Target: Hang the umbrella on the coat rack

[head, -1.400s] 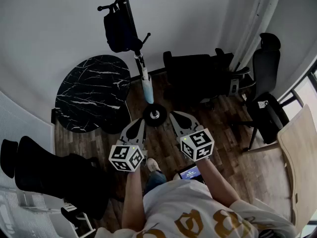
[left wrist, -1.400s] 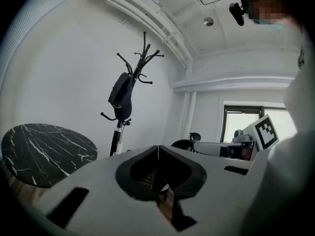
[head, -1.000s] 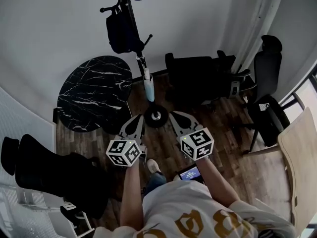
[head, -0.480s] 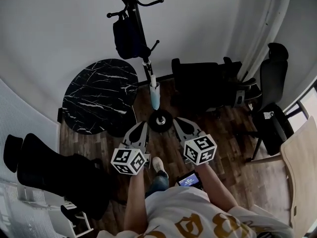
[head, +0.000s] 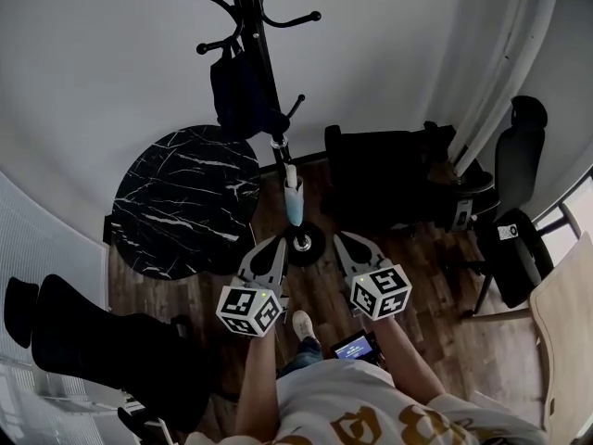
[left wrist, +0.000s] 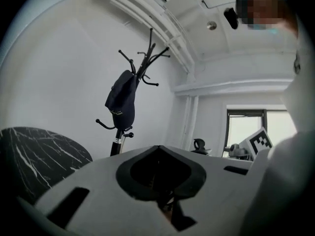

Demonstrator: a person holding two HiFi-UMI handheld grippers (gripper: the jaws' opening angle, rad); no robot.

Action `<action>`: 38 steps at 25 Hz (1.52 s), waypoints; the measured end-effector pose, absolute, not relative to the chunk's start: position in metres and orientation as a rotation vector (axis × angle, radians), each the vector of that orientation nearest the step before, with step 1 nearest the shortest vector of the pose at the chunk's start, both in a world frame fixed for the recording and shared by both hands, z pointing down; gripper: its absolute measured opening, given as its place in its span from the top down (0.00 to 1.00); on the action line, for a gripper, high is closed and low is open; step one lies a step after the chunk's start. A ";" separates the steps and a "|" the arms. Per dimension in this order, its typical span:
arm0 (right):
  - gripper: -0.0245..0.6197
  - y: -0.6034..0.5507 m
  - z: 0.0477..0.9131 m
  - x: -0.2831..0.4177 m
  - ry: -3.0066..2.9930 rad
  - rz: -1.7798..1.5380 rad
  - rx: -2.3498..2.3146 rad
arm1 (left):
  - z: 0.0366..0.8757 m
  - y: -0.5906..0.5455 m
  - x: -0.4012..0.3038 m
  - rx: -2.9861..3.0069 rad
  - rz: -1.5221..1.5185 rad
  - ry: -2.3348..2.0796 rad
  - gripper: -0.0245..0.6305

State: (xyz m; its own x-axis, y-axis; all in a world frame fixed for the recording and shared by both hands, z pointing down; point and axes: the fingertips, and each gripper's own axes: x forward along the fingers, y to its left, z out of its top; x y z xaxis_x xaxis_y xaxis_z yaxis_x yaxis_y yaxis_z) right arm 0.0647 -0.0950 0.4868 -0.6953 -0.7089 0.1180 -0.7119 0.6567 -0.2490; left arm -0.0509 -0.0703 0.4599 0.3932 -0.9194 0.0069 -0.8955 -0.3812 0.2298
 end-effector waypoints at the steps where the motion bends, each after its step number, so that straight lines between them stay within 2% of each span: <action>1: 0.95 -0.105 0.490 0.059 -2.834 0.413 1.194 | 0.459 -0.080 -0.055 2.466 -0.164 -1.635 0.93; 5: 0.95 -0.146 0.492 0.043 -2.795 0.354 1.188 | 0.452 -0.122 -0.077 2.473 -0.233 -1.645 0.93; 16: 0.95 -0.225 0.494 0.020 -2.734 0.393 1.338 | 0.455 -0.216 -0.099 2.538 -0.168 -1.550 0.93; 38: 0.95 -0.265 0.513 0.012 -2.594 0.384 1.534 | 0.486 -0.273 -0.114 2.621 0.018 -1.527 0.93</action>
State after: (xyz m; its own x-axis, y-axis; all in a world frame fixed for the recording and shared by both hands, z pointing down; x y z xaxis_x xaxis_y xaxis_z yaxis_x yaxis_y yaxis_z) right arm 0.0120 -0.2652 0.5130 -0.4861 -0.8468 0.2160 -0.8730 0.4597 -0.1627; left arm -0.1142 -0.2727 0.4860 0.4943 -0.8669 0.0645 -0.8681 -0.4885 0.0875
